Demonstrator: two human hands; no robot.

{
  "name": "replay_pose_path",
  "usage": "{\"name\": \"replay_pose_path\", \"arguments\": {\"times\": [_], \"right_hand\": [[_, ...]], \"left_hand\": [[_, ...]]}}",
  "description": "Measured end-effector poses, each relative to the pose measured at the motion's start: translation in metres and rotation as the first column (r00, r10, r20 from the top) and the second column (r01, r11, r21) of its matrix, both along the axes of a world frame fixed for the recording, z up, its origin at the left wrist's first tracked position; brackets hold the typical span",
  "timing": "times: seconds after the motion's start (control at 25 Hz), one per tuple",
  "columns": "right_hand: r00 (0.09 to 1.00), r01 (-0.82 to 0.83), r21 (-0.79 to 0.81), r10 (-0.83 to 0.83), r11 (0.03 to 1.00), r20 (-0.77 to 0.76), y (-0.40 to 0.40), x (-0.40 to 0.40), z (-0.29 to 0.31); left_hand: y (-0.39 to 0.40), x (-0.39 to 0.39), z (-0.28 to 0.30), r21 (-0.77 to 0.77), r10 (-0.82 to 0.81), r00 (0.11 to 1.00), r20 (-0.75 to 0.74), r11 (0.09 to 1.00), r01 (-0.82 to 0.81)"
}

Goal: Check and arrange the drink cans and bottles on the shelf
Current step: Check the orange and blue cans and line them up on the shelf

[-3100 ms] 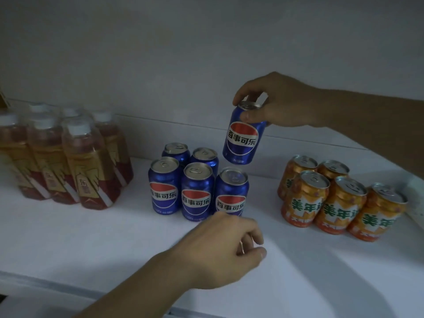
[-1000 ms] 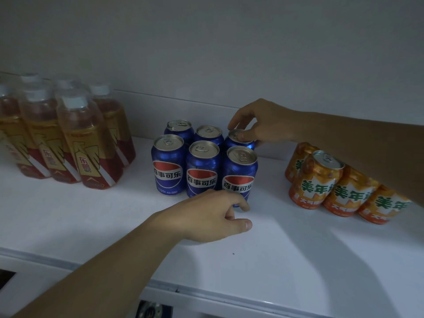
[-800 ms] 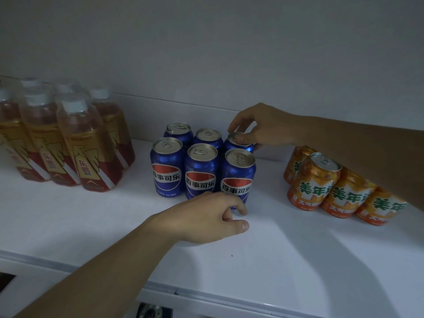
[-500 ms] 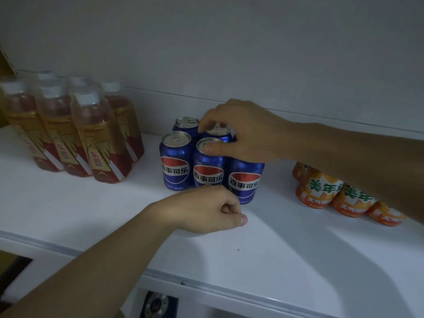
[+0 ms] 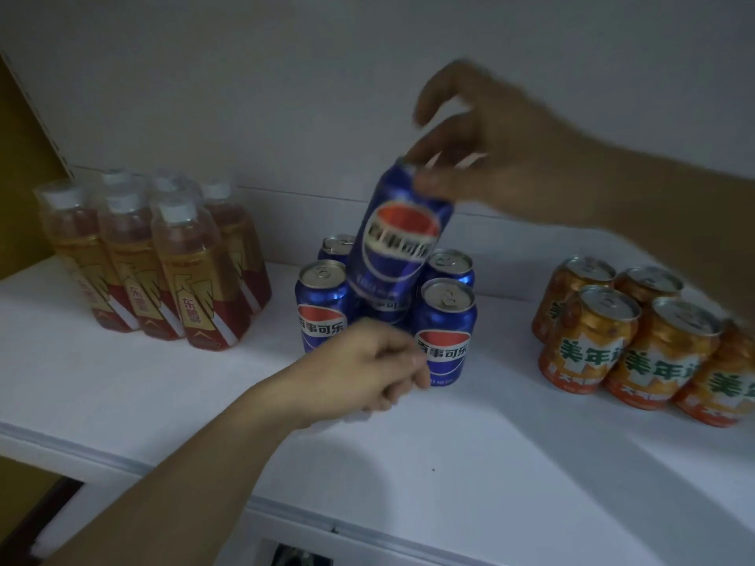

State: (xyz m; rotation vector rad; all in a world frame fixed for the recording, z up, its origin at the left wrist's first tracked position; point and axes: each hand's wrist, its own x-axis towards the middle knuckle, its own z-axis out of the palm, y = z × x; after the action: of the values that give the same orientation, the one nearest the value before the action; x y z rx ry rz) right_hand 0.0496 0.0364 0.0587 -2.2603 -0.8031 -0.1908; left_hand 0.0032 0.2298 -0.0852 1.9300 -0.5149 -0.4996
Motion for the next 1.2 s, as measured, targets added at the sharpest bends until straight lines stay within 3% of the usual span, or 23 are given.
{"name": "replay_pose_path", "arguments": {"times": [0.04,0.12,0.24,0.4,0.56,0.64,0.84,1.0,1.16,1.2], "right_hand": [[1.000,-0.006,0.093,0.007,0.996,-0.009,-0.014,-0.004,0.014],[0.995,-0.063,0.240,0.081,0.969,-0.064,-0.041,-0.013,0.025],[0.950,-0.132,0.355,0.220,0.925,-0.220,-0.067,-0.022,0.006],[0.973,-0.017,0.515,0.132,0.857,-0.187,-0.086,-0.041,-0.031],[0.972,0.073,0.740,0.118,0.669,-0.202,-0.089,-0.069,-0.077],[0.958,0.088,0.789,0.166,0.608,-0.234,-0.091,-0.082,-0.096],[0.941,0.136,0.787,0.170,0.602,-0.292,-0.112,-0.098,-0.094],[0.909,0.207,0.825,0.207,0.526,-0.361,-0.108,-0.093,-0.099],[0.931,0.243,0.807,0.103,0.538,-0.349,-0.100,-0.097,-0.105],[0.939,0.230,0.810,0.096,0.539,-0.330,-0.098,-0.099,-0.104]], "left_hand": [[-0.004,-0.001,0.008,-0.195,0.083,0.993,-0.086,0.976,-0.098],[-0.016,-0.003,0.024,-0.518,0.112,0.950,-0.291,0.817,-0.255],[-0.048,-0.014,0.036,-0.716,-0.052,0.928,-0.370,0.652,-0.249],[-0.088,-0.026,0.035,-0.724,0.028,0.935,-0.354,0.624,-0.293],[-0.110,-0.030,0.033,-0.759,0.056,0.945,-0.322,0.582,-0.293],[-0.119,-0.034,0.028,-0.740,0.069,0.950,-0.306,0.611,-0.282],[-0.126,-0.041,0.017,-0.682,0.053,0.948,-0.313,0.682,-0.263],[-0.135,-0.047,0.020,-0.619,-0.061,0.886,-0.460,0.738,-0.270],[-0.129,-0.041,0.009,-0.613,0.002,0.947,-0.322,0.762,-0.210],[-0.133,-0.038,0.011,-0.602,0.034,0.933,-0.358,0.755,-0.259]]}}
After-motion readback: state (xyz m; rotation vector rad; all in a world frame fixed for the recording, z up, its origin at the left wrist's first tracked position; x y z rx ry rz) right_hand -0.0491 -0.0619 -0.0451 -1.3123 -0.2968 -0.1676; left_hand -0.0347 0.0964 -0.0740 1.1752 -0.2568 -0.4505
